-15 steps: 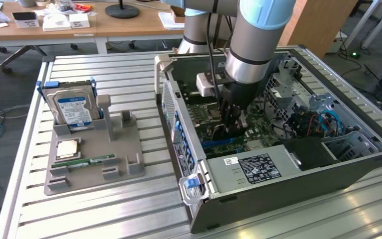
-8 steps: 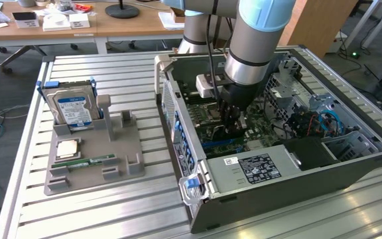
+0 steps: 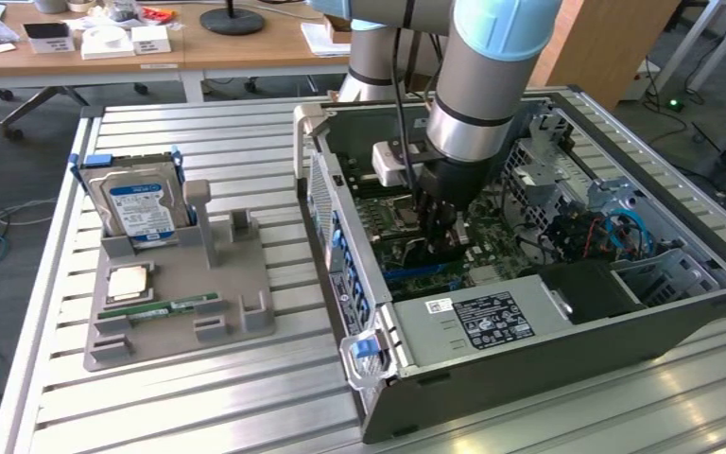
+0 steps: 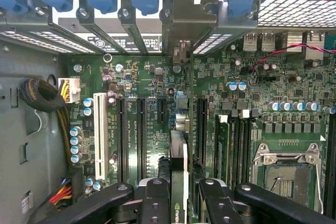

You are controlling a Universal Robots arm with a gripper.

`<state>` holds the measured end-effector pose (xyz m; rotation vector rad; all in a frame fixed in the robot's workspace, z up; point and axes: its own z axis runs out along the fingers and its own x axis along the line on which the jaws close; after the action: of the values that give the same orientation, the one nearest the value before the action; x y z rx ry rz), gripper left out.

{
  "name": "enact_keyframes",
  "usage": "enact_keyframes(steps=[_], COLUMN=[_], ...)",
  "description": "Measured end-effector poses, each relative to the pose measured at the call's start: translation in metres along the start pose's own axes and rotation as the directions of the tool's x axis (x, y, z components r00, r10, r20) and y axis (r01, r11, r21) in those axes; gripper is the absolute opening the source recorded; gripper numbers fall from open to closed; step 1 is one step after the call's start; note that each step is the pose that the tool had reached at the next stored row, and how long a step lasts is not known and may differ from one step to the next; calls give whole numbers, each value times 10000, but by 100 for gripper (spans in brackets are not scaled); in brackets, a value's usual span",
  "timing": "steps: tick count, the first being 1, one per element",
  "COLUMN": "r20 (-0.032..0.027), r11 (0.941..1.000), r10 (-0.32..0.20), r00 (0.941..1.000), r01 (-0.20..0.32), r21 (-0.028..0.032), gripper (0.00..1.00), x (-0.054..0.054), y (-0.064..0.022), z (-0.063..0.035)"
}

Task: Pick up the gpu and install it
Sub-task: 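Insert the gpu into the slot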

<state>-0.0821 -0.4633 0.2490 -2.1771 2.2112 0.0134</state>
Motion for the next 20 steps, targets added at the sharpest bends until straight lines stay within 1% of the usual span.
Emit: enact_keyframes(steps=[5, 20], r20=[-18, -20], r11=[10000, 10000], r10=[21, 21], r00=[10000, 10000], r01=[-21, -21], r21=[2, 2], gripper=[26, 26], x=[0, 2], y=[2, 3], z=[5, 44])
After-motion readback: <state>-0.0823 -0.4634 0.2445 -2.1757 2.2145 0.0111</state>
